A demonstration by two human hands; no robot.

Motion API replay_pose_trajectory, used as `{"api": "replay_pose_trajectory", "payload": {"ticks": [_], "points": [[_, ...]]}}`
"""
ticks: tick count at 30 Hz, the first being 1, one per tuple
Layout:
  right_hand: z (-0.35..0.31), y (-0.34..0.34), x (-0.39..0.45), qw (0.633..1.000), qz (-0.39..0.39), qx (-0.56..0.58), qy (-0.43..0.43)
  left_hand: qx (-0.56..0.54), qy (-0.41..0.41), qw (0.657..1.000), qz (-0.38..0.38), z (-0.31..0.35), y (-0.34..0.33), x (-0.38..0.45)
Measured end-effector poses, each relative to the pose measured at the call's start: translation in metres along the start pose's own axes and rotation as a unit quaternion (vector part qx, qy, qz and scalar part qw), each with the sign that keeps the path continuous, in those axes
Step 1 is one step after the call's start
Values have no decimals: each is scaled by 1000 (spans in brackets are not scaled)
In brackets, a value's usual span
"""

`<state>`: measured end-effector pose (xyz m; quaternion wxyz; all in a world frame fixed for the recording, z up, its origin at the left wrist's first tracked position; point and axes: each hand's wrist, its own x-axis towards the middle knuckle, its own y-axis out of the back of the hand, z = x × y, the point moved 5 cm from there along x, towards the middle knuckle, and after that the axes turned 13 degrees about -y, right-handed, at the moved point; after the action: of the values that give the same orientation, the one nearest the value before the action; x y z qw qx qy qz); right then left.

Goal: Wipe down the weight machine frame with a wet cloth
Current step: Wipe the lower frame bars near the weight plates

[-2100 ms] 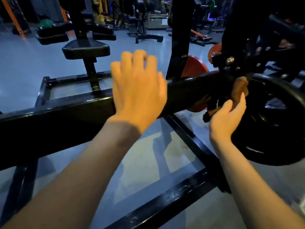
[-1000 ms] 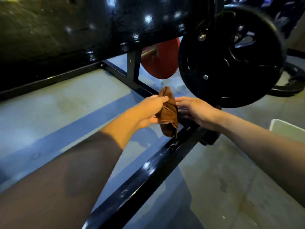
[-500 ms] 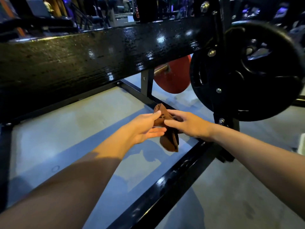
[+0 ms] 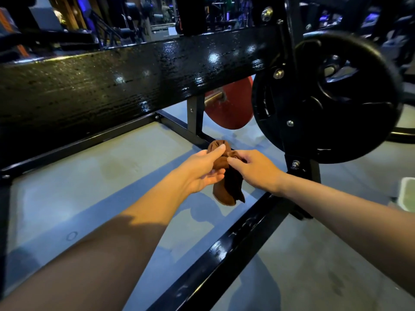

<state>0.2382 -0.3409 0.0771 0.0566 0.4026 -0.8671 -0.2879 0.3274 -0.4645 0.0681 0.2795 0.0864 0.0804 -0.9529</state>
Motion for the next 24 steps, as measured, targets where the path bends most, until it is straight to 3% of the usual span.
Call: {"api": "replay_pose_trajectory", "payload": {"ticks": [4,9,16,20,24], "points": [[8,12,-2,993,-20,91,-69,6,-3,1000,-10,7,-6,1],[18,46,-8,989,95,80,-81,14,-25,1000,-7,15,-8,-4],[24,64,-14,982,143,67,-105,35,10,995,-98,19,-18,-22],[18,63,-15,985,109,79,-109,106,20,991,-80,18,-13,-19],[3,61,-22,992,83,79,-46,188,1,982,-11,23,-2,-15]]}}
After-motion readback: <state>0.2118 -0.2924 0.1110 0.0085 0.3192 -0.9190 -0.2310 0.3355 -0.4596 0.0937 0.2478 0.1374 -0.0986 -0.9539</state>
